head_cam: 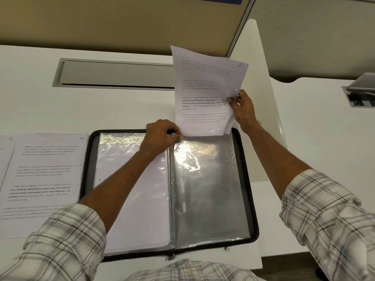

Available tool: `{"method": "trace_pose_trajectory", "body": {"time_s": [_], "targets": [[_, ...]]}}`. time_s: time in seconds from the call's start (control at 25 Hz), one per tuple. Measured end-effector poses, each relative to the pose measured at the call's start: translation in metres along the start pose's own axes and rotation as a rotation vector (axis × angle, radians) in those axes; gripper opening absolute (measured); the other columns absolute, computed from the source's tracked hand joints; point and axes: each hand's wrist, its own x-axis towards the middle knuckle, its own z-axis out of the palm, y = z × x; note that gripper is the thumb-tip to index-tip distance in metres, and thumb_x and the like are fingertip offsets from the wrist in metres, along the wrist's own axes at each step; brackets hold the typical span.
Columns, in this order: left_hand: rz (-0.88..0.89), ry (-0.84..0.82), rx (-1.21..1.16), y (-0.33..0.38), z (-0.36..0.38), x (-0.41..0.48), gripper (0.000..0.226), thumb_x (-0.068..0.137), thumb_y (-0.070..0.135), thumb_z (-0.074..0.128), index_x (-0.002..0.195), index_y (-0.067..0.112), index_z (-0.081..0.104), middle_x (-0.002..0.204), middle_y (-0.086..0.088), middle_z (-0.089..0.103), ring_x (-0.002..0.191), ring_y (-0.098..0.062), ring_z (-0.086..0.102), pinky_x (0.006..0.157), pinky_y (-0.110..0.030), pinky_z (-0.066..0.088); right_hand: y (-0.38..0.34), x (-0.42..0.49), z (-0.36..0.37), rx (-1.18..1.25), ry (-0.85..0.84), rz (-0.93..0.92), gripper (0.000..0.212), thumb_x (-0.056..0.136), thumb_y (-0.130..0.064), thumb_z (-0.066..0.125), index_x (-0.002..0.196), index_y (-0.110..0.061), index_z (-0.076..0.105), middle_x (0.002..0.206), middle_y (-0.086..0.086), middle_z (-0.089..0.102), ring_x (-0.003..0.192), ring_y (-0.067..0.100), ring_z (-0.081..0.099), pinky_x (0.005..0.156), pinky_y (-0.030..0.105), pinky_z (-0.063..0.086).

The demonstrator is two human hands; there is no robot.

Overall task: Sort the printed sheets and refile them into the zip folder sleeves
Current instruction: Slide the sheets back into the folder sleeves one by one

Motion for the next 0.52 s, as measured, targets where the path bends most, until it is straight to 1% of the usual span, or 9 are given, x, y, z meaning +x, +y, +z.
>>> {"method": "trace_pose_trajectory", "body": {"time_s": [0.08, 0.16, 0.24, 0.36, 0.44, 0.52], "targets": [[-0.010, 0.006, -0.030, -0.003, 0.001, 0.002, 0.020, 0.074, 0.044, 0.089, 0.083, 0.031, 0.077, 0.083, 0.015, 0.073, 0.087, -0.006, 0.068, 0.089, -0.042, 0.055, 0.001, 0.000, 0.001, 0.007, 0.008, -0.006, 0.025, 0.103, -0.018, 0.059, 0.124, -0.004, 0.056, 0.111, 0.000, 0.065, 0.105, 0.017, 0.063, 0.090, 0.029, 0.054], [-0.020, 0.001, -0.118, -0.007, 0.001, 0.003, 0.023, 0.076, 0.041, 0.088, 0.092, 0.032, 0.074, 0.086, 0.014, 0.074, 0.089, -0.005, 0.070, 0.092, -0.042, 0.056, 0.001, -0.001, 0.004, 0.027, 0.009, -0.011, 0.024, 0.103, -0.017, 0.060, 0.122, -0.002, 0.057, 0.110, -0.002, 0.066, 0.102, 0.013, 0.062, 0.089, 0.025, 0.053], [-0.056, -0.053, -0.232, -0.011, 0.001, 0.004, 0.042, 0.078, 0.037, 0.089, 0.113, 0.034, 0.065, 0.089, 0.011, 0.074, 0.089, -0.005, 0.072, 0.096, -0.043, 0.057, 0.002, -0.004, 0.007, 0.031, -0.009, -0.005, 0.025, 0.103, -0.016, 0.059, 0.123, -0.002, 0.057, 0.111, -0.003, 0.066, 0.099, 0.008, 0.063, 0.085, 0.018, 0.053], [-0.067, -0.156, -0.264, -0.018, -0.001, 0.006, 0.085, 0.075, 0.041, 0.091, 0.146, 0.038, 0.045, 0.097, 0.012, 0.076, 0.097, -0.005, 0.071, 0.105, -0.044, 0.052, 0.005, -0.007, 0.008, 0.040, -0.028, 0.007, 0.022, 0.103, -0.014, 0.057, 0.123, -0.005, 0.057, 0.113, -0.003, 0.066, 0.098, 0.004, 0.062, 0.081, 0.014, 0.052], [-0.054, -0.217, -0.271, -0.025, -0.002, 0.007, 0.104, 0.073, 0.044, 0.092, 0.157, 0.040, 0.031, 0.103, 0.012, 0.076, 0.102, -0.006, 0.070, 0.109, -0.041, 0.049, 0.004, -0.006, 0.006, 0.049, -0.032, 0.007, 0.022, 0.103, -0.016, 0.058, 0.124, -0.007, 0.057, 0.114, -0.002, 0.066, 0.099, 0.006, 0.063, 0.084, 0.017, 0.052], [-0.033, -0.246, -0.270, -0.027, -0.001, 0.009, 0.114, 0.074, 0.041, 0.091, 0.162, 0.039, 0.020, 0.106, 0.011, 0.075, 0.106, -0.008, 0.069, 0.110, -0.037, 0.048, 0.002, -0.006, 0.004, 0.054, -0.030, 0.005, 0.024, 0.103, -0.018, 0.058, 0.125, -0.009, 0.056, 0.116, 0.000, 0.066, 0.100, 0.007, 0.063, 0.085, 0.020, 0.053]]}}
